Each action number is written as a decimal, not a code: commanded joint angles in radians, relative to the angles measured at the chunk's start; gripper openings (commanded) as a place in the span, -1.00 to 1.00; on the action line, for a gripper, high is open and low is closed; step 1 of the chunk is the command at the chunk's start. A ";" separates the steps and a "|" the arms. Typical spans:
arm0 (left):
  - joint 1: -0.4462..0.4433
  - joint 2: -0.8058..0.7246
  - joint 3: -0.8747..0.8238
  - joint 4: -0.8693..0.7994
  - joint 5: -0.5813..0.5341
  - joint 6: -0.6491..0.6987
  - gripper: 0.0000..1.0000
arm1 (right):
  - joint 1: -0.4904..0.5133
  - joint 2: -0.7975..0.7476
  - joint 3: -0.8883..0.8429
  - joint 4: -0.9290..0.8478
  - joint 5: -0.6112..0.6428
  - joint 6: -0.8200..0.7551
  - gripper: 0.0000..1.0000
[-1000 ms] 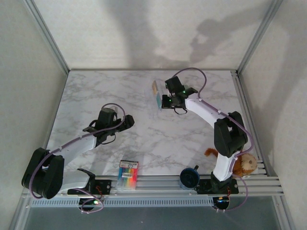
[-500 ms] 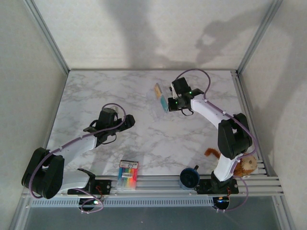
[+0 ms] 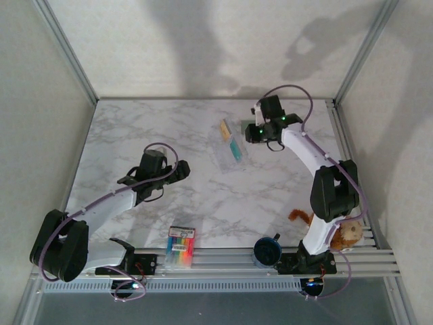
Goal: Put the credit cards into the card holder
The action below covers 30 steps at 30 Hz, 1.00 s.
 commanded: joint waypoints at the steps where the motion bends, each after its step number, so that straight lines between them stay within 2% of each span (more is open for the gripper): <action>1: -0.010 -0.058 -0.004 -0.039 -0.047 0.012 0.99 | -0.028 0.111 0.109 -0.004 0.021 0.027 -0.41; 5: -0.010 -0.094 -0.026 -0.044 -0.046 -0.004 0.99 | -0.035 0.280 0.285 -0.083 0.083 0.021 -0.36; 7: -0.010 -0.111 -0.029 -0.064 -0.057 -0.001 0.99 | -0.038 0.357 0.374 -0.123 0.090 0.007 -0.18; 9: -0.010 -0.132 -0.041 -0.075 -0.080 -0.009 0.99 | -0.042 0.412 0.434 -0.148 0.094 0.003 -0.09; 13: -0.010 -0.150 -0.035 -0.090 -0.083 -0.005 0.99 | -0.043 0.503 0.518 -0.172 0.152 -0.026 -0.05; 19: -0.011 -0.155 -0.060 -0.046 -0.068 -0.042 0.99 | -0.043 0.632 0.633 -0.225 0.161 -0.047 -0.13; 21: -0.011 -0.147 -0.060 -0.037 -0.055 -0.047 0.99 | -0.042 0.654 0.654 -0.237 0.206 -0.047 -0.17; 28: -0.012 -0.149 -0.071 -0.026 -0.056 -0.054 0.99 | -0.044 0.665 0.622 -0.244 0.268 -0.054 -0.24; 30: -0.011 -0.149 -0.071 -0.032 -0.072 -0.052 0.99 | -0.043 0.666 0.615 -0.253 0.264 -0.051 -0.32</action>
